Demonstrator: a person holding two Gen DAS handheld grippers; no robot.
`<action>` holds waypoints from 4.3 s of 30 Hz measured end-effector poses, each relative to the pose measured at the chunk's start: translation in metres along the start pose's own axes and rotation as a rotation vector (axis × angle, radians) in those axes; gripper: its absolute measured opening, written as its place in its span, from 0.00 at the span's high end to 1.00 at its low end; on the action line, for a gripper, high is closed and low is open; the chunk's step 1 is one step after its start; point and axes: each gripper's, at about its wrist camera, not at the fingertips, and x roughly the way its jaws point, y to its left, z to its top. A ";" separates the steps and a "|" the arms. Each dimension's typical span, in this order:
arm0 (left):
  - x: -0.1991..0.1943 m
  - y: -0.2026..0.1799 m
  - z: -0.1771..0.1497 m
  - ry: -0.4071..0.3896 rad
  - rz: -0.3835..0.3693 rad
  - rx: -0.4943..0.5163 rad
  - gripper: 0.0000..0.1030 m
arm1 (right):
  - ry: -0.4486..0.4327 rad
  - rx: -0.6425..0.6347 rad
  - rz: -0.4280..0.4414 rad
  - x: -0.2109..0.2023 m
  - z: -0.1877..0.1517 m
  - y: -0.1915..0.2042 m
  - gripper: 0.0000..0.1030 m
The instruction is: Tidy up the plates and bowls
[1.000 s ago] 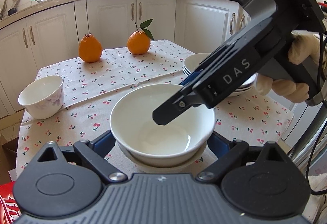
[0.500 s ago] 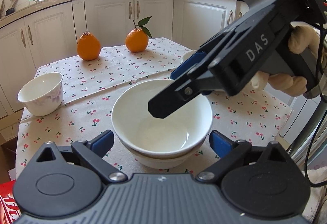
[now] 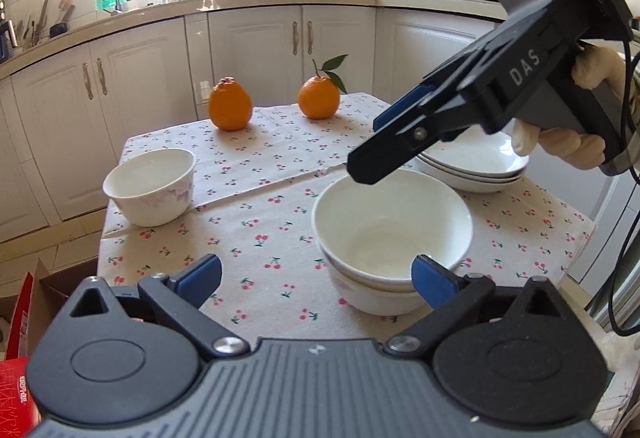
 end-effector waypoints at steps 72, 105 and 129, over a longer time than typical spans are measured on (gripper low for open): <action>0.069 0.084 0.053 -0.013 0.099 -0.031 0.11 | 0.170 0.030 0.040 0.121 0.105 -0.032 0.40; 0.008 -0.033 0.038 -0.048 -0.047 -0.009 0.11 | 0.097 0.104 -0.026 -0.017 -0.005 -0.009 0.40; 0.023 -0.040 0.022 0.017 -0.074 -0.034 0.11 | 0.116 0.095 -0.049 -0.006 -0.027 -0.011 0.40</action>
